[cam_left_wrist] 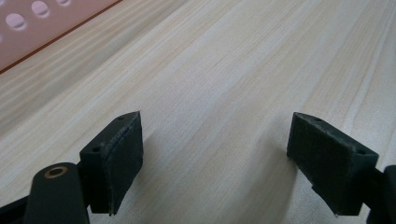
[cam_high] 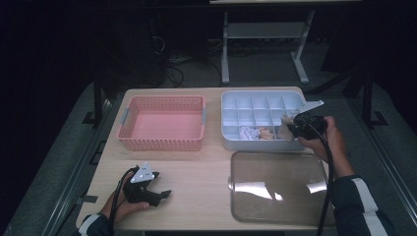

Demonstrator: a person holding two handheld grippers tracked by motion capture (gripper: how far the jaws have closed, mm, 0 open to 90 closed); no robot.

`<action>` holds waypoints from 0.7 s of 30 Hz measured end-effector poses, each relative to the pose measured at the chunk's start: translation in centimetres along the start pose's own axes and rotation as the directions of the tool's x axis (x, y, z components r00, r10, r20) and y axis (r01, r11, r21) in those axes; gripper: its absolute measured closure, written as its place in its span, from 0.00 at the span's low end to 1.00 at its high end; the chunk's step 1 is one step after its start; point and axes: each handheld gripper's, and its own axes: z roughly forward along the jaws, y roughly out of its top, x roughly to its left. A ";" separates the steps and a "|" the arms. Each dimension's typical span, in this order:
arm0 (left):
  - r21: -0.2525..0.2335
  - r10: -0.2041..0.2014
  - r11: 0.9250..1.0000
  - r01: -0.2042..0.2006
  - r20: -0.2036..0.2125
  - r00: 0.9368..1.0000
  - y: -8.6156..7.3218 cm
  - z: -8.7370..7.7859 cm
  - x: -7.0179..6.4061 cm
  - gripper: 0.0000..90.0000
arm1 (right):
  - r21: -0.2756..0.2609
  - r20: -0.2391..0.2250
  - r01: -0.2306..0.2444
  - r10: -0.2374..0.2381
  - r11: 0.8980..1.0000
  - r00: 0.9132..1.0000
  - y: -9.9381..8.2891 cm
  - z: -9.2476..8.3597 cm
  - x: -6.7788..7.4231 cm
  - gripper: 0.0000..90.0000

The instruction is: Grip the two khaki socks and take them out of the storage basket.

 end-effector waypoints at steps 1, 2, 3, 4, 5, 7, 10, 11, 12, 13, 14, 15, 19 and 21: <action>0.000 0.001 1.000 -0.001 0.000 1.000 0.0 0.0 0.0 0.20 | 0.008 0.000 0.008 -0.008 1.000 1.000 0.1 0.3 0.2 0.78; -0.002 0.001 1.000 -0.001 0.000 1.000 0.0 0.0 0.0 0.20 | 0.018 0.000 0.020 -0.020 1.000 1.000 0.3 0.5 0.3 0.78; -0.003 0.001 1.000 -0.001 0.000 1.000 0.0 0.0 0.0 0.20 | 0.023 0.000 0.027 -0.027 0.999 1.000 0.4 0.6 0.4 0.78; -0.004 0.001 1.000 -0.001 0.000 1.000 0.0 0.0 0.0 0.20 | 0.031 -0.007 0.033 -0.033 0.999 0.999 0.5 0.9 0.5 0.78; -0.004 0.003 1.000 -0.003 0.000 1.000 0.0 0.0 0.0 0.20 | 0.040 -0.018 0.032 -0.032 0.999 0.999 0.6 1.1 0.6 0.78; -0.007 0.002 1.000 -0.002 -0.001 1.000 -0.1 0.0 0.0 0.20 | 0.055 -0.044 0.035 -0.032 0.998 0.998 0.7 1.6 0.6 0.78; -0.010 0.002 1.000 -0.002 0.000 1.000 -0.1 0.1 0.0 0.19 | 0.052 -0.065 0.020 -0.017 0.998 0.998 0.7 2.1 0.2 0.77; -0.010 0.003 1.000 -0.003 -0.001 1.000 -0.1 0.1 0.0 0.19 | 0.056 -0.065 0.008 -0.004 0.998 0.998 0.8 2.3 0.0 0.77; -0.012 0.006 1.000 -0.006 0.000 1.000 -0.1 0.1 0.0 0.19 | 0.063 -0.069 0.009 -0.005 0.998 0.998 0.8 2.5 -0.2 0.77; -0.013 0.006 1.000 -0.006 0.000 1.000 -0.1 0.1 0.0 0.19 | 0.070 -0.079 0.003 0.003 0.998 0.997 0.8 2.9 -0.4 0.77; -0.013 0.007 1.000 -0.007 0.000 1.000 -0.1 0.1 0.0 0.19 | 0.086 -0.086 0.002 0.006 0.996 0.996 0.8 3.3 -0.5 0.77; -0.013 0.008 1.000 -0.008 0.001 1.000 -0.1 0.1 0.0 0.19 | 0.107 -0.086 0.007 0.002 0.994 0.996 0.7 3.8 -0.6 0.77; -0.013 0.009 1.000 -0.009 0.000 1.000 0.0 0.2 0.0 0.19 | 0.150 -0.089 -0.003 0.016 0.989 0.996 0.2 5.4 -1.2 0.77; -0.015 0.008 1.000 -0.008 0.001 1.000 0.0 0.2 -0.1 0.19 | 0.155 -0.082 0.007 0.006 0.988 0.997 0.3 5.3 -1.2 0.77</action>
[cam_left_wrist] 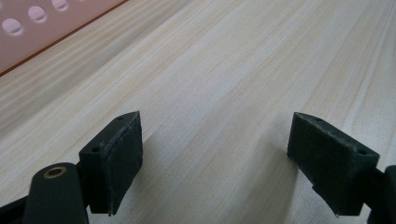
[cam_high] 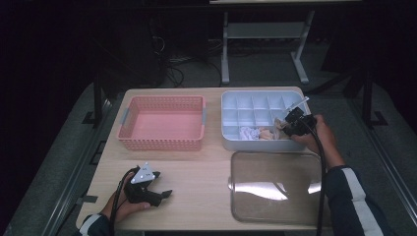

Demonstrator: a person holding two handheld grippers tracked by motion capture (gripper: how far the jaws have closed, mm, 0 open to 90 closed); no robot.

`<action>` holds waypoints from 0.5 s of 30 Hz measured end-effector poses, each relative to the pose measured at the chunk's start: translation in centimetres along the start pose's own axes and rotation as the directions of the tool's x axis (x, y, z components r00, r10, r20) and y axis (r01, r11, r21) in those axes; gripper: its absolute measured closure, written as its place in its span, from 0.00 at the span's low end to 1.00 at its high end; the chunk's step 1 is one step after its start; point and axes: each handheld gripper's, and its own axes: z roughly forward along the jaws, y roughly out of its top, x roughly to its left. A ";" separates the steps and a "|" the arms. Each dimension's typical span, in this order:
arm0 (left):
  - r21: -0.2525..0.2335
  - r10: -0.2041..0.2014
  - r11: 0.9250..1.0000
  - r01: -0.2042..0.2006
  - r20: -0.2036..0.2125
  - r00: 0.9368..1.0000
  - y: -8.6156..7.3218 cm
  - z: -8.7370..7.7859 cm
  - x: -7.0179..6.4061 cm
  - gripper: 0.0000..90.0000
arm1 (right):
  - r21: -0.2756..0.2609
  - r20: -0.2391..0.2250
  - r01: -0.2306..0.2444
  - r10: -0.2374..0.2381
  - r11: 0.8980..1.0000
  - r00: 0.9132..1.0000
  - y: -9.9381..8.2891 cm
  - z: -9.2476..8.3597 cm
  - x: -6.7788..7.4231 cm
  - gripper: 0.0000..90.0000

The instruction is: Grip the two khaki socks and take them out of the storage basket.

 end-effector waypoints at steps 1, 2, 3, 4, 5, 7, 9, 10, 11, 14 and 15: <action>-0.005 -0.007 1.000 0.007 0.001 1.000 0.0 0.1 -0.1 0.19 | 0.006 0.006 0.015 -0.015 1.000 1.000 0.1 0.0 0.2 0.77; -0.006 -0.010 1.000 0.010 0.001 1.000 0.0 0.1 -0.1 0.19 | 0.017 0.011 0.026 -0.026 1.000 1.000 0.2 0.1 0.4 0.77; 0.000 -0.003 1.000 0.003 0.002 1.000 0.1 0.1 -0.1 0.19 | 0.025 0.014 0.038 -0.038 0.999 0.999 0.3 0.2 0.6 0.77; 0.000 0.001 1.000 -0.001 0.003 1.000 0.1 0.1 0.0 0.19 | 0.030 0.001 0.061 -0.061 0.998 0.998 0.4 0.3 0.7 0.77; 0.000 0.001 1.000 -0.001 0.003 1.000 0.1 0.1 -0.1 0.19 | 0.038 -0.017 0.063 -0.062 0.997 0.998 0.5 0.5 0.7 0.77; 0.000 0.004 1.000 -0.004 0.004 1.000 0.1 0.1 -0.1 0.19 | 0.055 -0.052 0.043 -0.040 0.998 0.998 0.5 0.9 0.5 0.77; -0.001 0.004 1.000 -0.004 0.005 1.000 0.1 0.1 -0.1 0.19 | 0.066 -0.086 0.036 -0.030 0.997 0.996 0.4 1.3 0.1 0.77; -0.003 0.002 1.000 -0.002 0.006 1.000 0.1 0.1 -0.1 0.19 | 0.070 -0.097 0.029 -0.022 0.997 0.995 0.4 1.5 0.0 0.76; -0.003 0.003 1.000 -0.003 0.006 1.000 0.1 0.2 -0.1 0.19 | 0.078 -0.111 0.022 -0.013 0.997 0.994 0.3 1.6 -0.1 0.74; -0.003 0.002 1.000 -0.002 0.008 1.000 0.1 0.2 -0.1 0.19 | 0.077 -0.150 -0.007 0.018 0.997 0.988 0.3 1.6 -0.6 0.69; -0.002 0.002 1.000 -0.002 0.008 1.000 0.1 0.2 -0.1 0.19 | 0.068 -0.162 -0.017 0.028 0.998 0.986 0.3 1.4 -0.7 0.64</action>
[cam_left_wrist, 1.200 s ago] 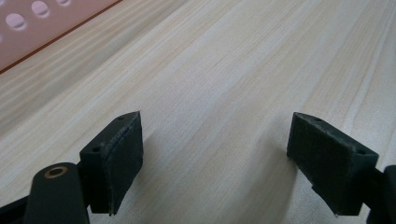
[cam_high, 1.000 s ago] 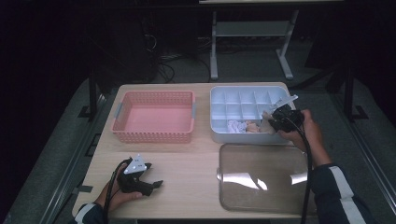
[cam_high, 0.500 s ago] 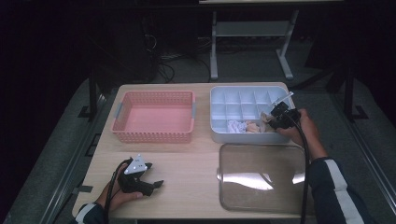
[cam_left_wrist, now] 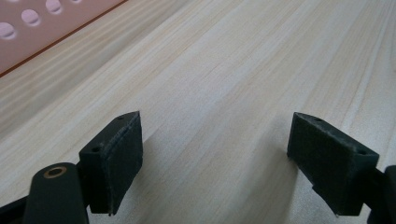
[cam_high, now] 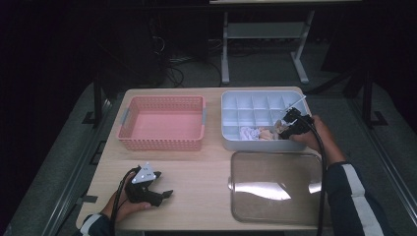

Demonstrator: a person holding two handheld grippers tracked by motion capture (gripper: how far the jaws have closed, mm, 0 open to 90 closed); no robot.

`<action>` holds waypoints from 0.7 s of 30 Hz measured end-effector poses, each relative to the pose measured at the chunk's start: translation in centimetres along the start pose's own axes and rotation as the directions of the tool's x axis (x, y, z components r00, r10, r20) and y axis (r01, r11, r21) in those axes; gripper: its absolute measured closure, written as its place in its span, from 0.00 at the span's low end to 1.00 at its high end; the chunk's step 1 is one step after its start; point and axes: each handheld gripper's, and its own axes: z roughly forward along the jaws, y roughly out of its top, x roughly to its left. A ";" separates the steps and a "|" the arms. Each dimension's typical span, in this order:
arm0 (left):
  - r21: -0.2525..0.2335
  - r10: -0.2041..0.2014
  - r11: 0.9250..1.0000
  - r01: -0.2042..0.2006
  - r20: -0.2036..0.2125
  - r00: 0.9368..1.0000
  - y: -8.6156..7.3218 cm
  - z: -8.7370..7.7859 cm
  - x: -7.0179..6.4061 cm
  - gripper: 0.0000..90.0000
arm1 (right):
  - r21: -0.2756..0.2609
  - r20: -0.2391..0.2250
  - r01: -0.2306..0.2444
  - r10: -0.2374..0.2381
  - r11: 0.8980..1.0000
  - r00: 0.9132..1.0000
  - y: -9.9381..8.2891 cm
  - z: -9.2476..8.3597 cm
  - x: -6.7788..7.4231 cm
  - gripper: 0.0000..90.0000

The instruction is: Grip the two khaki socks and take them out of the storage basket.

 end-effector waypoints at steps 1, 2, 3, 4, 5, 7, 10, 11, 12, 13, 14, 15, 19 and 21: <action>-0.001 0.000 1.000 0.000 0.001 1.000 0.0 0.0 0.0 0.19 | -0.008 -0.013 -0.008 0.008 1.000 1.000 0.0 -0.2 0.0 0.60; 0.001 0.003 1.000 -0.003 0.001 1.000 0.0 0.0 0.0 0.19 | -0.013 -0.021 -0.017 0.016 1.000 1.000 -0.1 -0.4 0.0 0.57; 0.001 0.002 1.000 -0.002 0.001 1.000 0.0 0.0 0.0 0.19 | -0.017 -0.019 -0.008 0.008 1.000 1.000 -0.1 -0.8 0.1 0.53; 0.001 0.002 1.000 -0.002 0.001 1.000 0.0 0.0 0.0 0.19 | -0.025 -0.020 -0.007 0.007 1.000 1.000 -0.2 -1.1 0.1 0.51; 0.001 0.002 1.000 -0.002 0.001 1.000 0.0 0.0 0.0 0.19 | -0.043 -0.023 -0.016 0.015 0.999 1.000 -0.2 -1.5 0.1 0.50; 0.001 0.003 1.000 -0.003 0.001 1.000 0.0 0.0 0.0 0.19 | -0.078 -0.023 -0.035 0.033 0.996 0.999 -0.4 -2.4 -0.3 0.51; 0.001 0.003 1.000 -0.003 0.001 1.000 0.0 0.0 0.0 0.19 | -0.164 -0.001 -0.057 0.057 0.985 0.998 -0.6 -3.8 -0.6 0.67; -0.001 0.002 1.000 -0.002 0.001 1.000 0.0 0.0 0.0 0.19 | -0.186 -0.006 -0.063 0.063 0.981 0.998 -0.6 -4.0 -0.6 0.73; 0.000 0.003 1.000 -0.003 0.001 1.000 0.0 0.0 0.0 0.19 | -0.203 -0.007 -0.065 0.065 0.977 0.998 -0.6 -4.1 -0.7 0.76; -0.001 0.003 1.000 -0.003 0.001 1.000 0.0 0.0 0.0 0.19 | -0.210 0.004 -0.070 0.072 0.975 0.997 -0.5 -4.1 -0.6 0.78; -0.001 0.003 1.000 -0.003 0.002 1.000 0.0 0.0 0.0 0.19 | -0.214 0.022 -0.066 0.072 0.975 0.997 -0.5 -3.9 -0.6 0.79; -0.001 0.003 1.000 -0.003 0.001 1.000 0.0 0.0 0.0 0.19 | -0.214 0.024 -0.067 0.074 0.975 0.997 -0.4 -3.6 -0.6 0.79; -0.002 0.002 1.000 -0.002 0.003 1.000 0.0 0.0 0.0 0.19 | -0.186 -0.018 -0.064 0.061 0.980 0.998 -0.3 -2.2 -0.3 0.79; -0.001 0.003 1.000 -0.003 0.005 1.000 0.0 0.0 0.1 0.20 | -0.172 0.001 -0.047 0.048 0.984 0.999 -0.2 -1.8 0.0 0.80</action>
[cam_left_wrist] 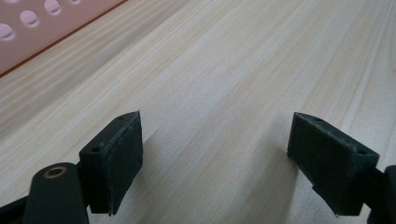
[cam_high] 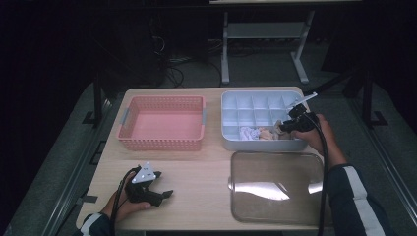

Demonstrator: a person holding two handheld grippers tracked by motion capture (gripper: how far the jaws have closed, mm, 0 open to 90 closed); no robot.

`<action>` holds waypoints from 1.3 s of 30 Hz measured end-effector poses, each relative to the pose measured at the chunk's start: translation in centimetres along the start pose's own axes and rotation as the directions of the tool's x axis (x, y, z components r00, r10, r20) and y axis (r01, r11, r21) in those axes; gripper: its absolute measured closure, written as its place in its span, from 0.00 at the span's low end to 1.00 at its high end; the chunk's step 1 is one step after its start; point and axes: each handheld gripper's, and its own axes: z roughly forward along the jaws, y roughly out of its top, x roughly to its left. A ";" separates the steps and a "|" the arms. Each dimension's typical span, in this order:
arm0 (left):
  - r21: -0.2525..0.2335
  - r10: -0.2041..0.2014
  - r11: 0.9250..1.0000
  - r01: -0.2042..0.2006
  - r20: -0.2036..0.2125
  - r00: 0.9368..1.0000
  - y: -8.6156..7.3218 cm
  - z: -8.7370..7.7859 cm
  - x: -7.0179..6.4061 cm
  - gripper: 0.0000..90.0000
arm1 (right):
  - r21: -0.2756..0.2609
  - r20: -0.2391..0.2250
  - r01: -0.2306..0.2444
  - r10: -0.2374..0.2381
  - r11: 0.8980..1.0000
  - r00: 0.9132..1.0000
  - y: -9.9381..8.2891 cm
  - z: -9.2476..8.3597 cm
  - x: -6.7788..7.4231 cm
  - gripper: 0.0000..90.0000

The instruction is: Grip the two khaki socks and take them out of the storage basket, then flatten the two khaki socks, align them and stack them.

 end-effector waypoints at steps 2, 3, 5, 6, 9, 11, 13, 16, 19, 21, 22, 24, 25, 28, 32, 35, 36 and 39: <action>0.001 -0.001 1.000 0.001 0.001 1.000 0.0 0.0 0.0 0.20 | 0.013 0.006 0.013 -0.013 1.000 1.000 0.2 0.2 0.1 0.83; 0.001 0.000 1.000 0.000 0.001 1.000 0.0 0.0 0.0 0.20 | 0.022 0.012 0.017 -0.017 1.000 1.000 0.2 0.4 0.2 0.85; 0.001 0.001 1.000 -0.001 0.001 1.000 0.0 0.0 0.0 0.20 | 0.048 -0.001 0.034 -0.034 0.998 0.999 0.2 0.8 0.3 0.89; 0.000 0.000 1.000 0.000 0.001 1.000 0.0 0.0 0.0 0.20 | 0.066 0.003 0.040 -0.040 0.997 0.999 0.2 1.0 0.4 0.89; 0.001 0.000 1.000 0.000 0.001 1.000 0.0 0.0 0.0 0.19 | 0.091 -0.001 0.044 -0.044 0.995 0.999 0.3 1.4 0.4 0.89; -0.002 -0.003 1.000 0.003 0.001 1.000 0.0 0.1 0.0 0.19 | 0.105 -0.006 0.035 -0.034 0.994 0.999 0.3 1.7 0.3 0.89; 0.000 -0.001 1.000 0.001 0.001 1.000 0.0 0.1 0.0 0.20 | 0.133 -0.016 0.031 -0.029 0.991 0.999 0.4 2.0 0.4 0.89; 0.000 0.001 1.000 -0.001 0.001 1.000 0.0 0.1 0.0 0.19 | 0.154 -0.022 0.033 -0.030 0.988 0.999 0.6 2.2 0.3 0.89; 0.000 0.002 1.000 -0.002 0.001 1.000 0.0 0.0 0.0 0.20 | 0.176 -0.036 0.031 -0.025 0.984 0.999 0.7 2.6 0.1 0.89; 0.000 0.002 1.000 -0.002 0.001 1.000 0.0 0.0 0.0 0.20 | 0.186 -0.039 0.040 -0.033 0.982 0.999 0.7 2.9 0.1 0.89; 0.001 0.002 1.000 -0.002 0.001 1.000 0.0 0.0 0.0 0.20 | 0.189 -0.038 0.040 -0.034 0.981 0.999 0.7 2.9 0.1 0.89; 0.001 0.002 1.000 -0.002 0.001 1.000 0.0 0.0 0.0 0.20 | 0.192 -0.041 0.047 -0.040 0.980 0.998 0.7 3.1 0.1 0.89; 0.000 0.002 1.000 -0.002 0.001 1.000 0.0 0.0 0.0 0.20 | 0.192 -0.043 0.042 -0.035 0.980 0.998 0.6 3.2 0.0 0.89; 0.001 0.001 1.000 -0.001 0.001 1.000 0.0 0.0 0.0 0.19 | 0.187 -0.049 0.038 -0.030 0.982 0.998 0.5 3.2 -0.1 0.88; 0.002 0.002 1.000 -0.002 0.002 1.000 0.1 0.1 0.1 0.20 | 0.177 -0.048 0.046 -0.038 0.983 0.998 0.4 2.9 -0.1 0.83; 0.002 0.004 1.000 -0.004 0.003 1.000 0.1 0.1 0.1 0.19 | 0.166 -0.039 0.045 -0.039 0.985 0.998 0.2 2.5 0.0 0.80; 0.002 0.004 1.000 -0.005 0.003 1.000 0.1 0.1 0.1 0.19 | 0.159 -0.032 0.047 -0.043 0.986 0.999 0.0 2.4 0.1 0.78; 0.002 0.007 1.000 -0.007 0.002 1.000 0.1 0.1 0.2 0.19 | 0.145 -0.021 0.045 -0.043 0.988 0.999 -0.2 1.8 0.2 0.71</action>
